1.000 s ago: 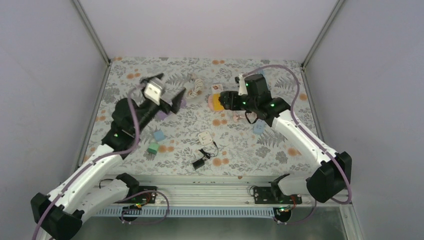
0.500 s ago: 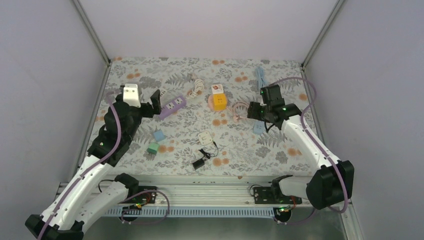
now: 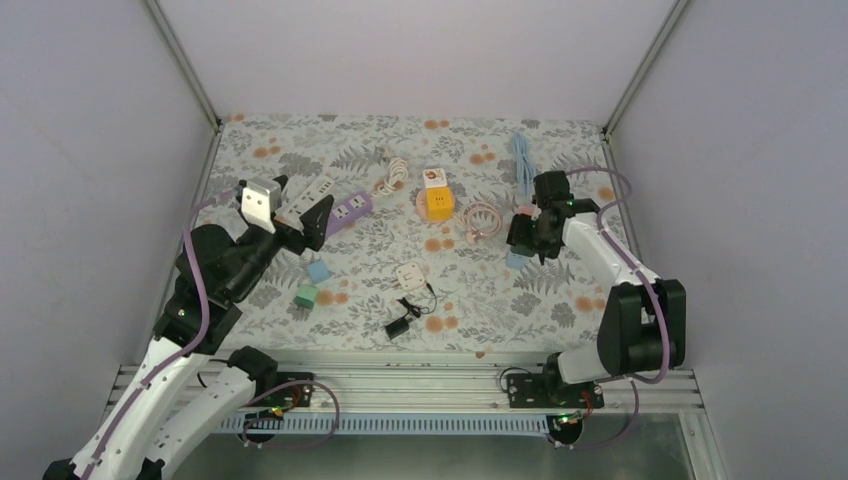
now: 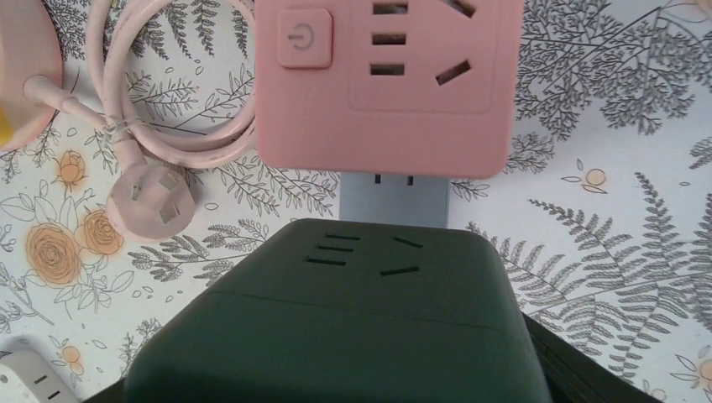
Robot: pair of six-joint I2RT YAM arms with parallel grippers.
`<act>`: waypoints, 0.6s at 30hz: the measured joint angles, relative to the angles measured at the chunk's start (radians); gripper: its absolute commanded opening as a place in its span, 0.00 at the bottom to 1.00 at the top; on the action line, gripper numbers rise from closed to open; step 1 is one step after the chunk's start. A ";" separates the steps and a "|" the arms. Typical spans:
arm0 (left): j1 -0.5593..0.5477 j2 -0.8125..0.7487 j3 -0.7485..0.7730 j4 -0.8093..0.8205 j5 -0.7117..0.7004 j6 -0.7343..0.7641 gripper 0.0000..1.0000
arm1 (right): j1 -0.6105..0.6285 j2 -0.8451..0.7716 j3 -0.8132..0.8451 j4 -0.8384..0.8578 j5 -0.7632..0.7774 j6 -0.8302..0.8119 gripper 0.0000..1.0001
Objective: Insert the plug
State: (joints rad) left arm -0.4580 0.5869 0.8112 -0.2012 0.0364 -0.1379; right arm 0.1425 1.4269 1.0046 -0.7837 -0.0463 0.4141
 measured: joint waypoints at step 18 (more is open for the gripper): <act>0.000 -0.016 0.000 -0.003 0.029 0.004 1.00 | -0.016 0.082 0.045 -0.006 -0.072 0.001 0.43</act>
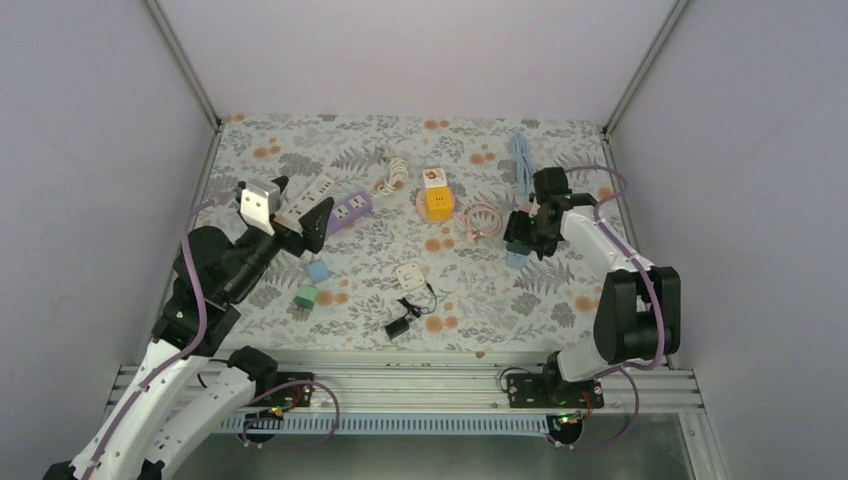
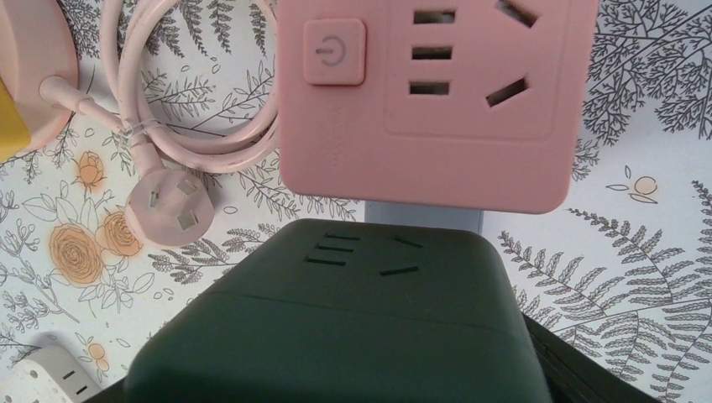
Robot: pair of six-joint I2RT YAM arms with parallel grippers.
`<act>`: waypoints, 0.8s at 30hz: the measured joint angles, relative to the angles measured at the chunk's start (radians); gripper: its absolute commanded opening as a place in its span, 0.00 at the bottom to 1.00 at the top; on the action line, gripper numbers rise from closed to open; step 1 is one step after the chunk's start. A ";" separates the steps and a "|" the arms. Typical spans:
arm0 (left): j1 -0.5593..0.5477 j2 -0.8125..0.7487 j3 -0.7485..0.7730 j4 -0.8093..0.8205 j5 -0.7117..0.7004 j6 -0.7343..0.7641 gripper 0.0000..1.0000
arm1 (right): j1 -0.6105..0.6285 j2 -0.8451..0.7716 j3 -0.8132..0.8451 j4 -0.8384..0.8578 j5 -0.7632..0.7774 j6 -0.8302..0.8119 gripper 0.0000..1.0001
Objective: Insert the plug
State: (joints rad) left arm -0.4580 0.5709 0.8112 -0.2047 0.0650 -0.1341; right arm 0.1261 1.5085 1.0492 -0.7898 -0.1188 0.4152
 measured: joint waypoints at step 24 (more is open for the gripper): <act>0.000 0.040 0.000 -0.001 0.000 0.000 1.00 | -0.069 0.001 -0.053 0.057 -0.077 -0.001 0.41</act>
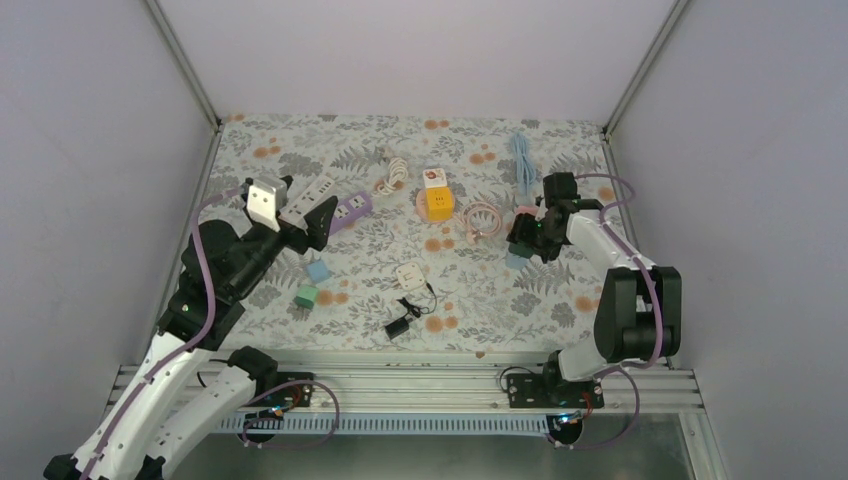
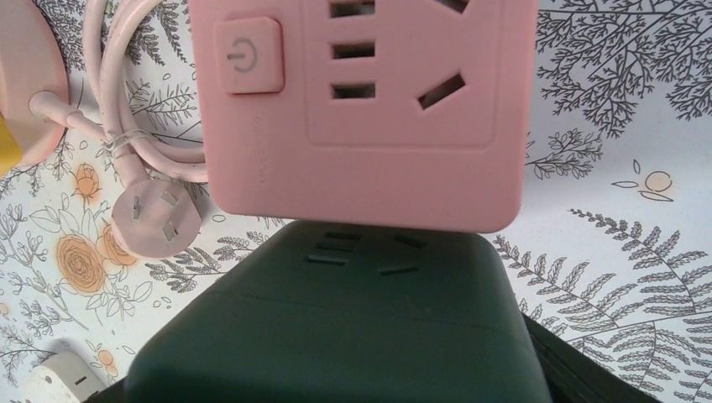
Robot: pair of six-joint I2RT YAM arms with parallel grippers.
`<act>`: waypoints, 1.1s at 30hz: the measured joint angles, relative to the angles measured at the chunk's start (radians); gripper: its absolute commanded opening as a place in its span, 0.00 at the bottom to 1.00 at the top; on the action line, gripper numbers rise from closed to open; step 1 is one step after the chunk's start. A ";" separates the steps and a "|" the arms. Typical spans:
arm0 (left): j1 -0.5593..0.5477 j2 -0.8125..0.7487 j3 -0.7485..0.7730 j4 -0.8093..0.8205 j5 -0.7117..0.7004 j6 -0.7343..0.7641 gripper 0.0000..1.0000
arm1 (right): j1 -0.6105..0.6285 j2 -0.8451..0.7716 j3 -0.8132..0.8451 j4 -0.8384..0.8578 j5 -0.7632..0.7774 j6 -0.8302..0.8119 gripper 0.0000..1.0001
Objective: Insert the plug
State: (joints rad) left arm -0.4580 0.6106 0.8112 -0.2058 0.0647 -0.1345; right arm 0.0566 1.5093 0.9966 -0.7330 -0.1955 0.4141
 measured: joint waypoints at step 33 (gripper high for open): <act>0.000 0.018 0.000 0.000 0.000 0.000 1.00 | 0.000 0.034 -0.027 0.020 -0.001 -0.024 0.41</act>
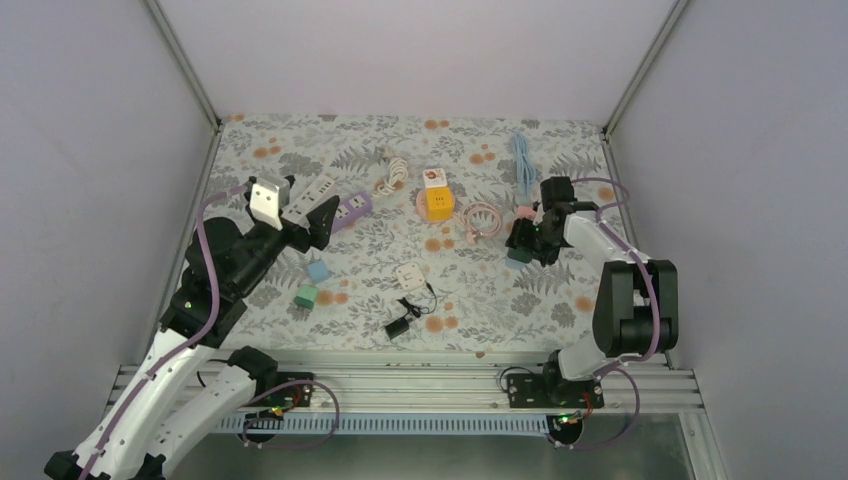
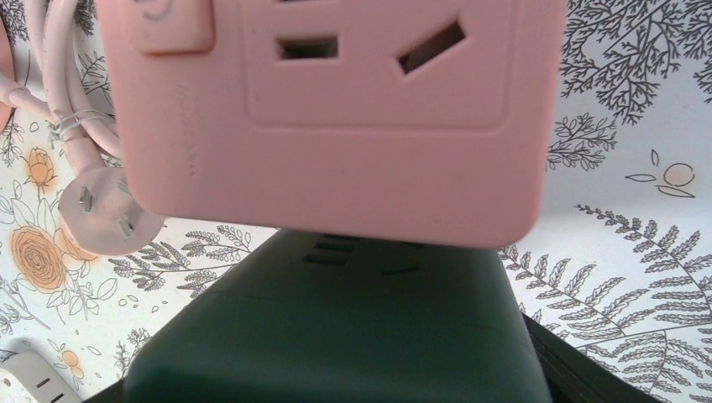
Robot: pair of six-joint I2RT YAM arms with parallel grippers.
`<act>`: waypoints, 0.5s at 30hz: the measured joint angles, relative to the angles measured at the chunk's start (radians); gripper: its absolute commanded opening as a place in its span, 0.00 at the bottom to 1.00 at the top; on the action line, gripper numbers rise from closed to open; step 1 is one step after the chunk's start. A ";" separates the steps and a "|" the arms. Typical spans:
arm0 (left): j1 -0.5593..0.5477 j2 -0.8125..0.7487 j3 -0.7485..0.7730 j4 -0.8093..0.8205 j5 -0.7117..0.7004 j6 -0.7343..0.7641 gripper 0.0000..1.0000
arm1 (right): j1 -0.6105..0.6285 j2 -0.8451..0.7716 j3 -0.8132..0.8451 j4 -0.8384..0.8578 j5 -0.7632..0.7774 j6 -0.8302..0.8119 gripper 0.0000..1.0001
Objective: Insert the plug
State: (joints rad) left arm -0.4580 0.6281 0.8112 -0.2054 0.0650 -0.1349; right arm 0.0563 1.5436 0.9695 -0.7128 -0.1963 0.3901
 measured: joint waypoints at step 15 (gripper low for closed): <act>0.000 0.002 0.000 -0.001 0.000 0.000 1.00 | 0.001 0.051 0.017 -0.003 0.014 0.004 0.42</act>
State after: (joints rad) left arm -0.4580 0.6304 0.8112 -0.2062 0.0647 -0.1349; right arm 0.0570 1.5948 0.9863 -0.7162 -0.1825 0.3939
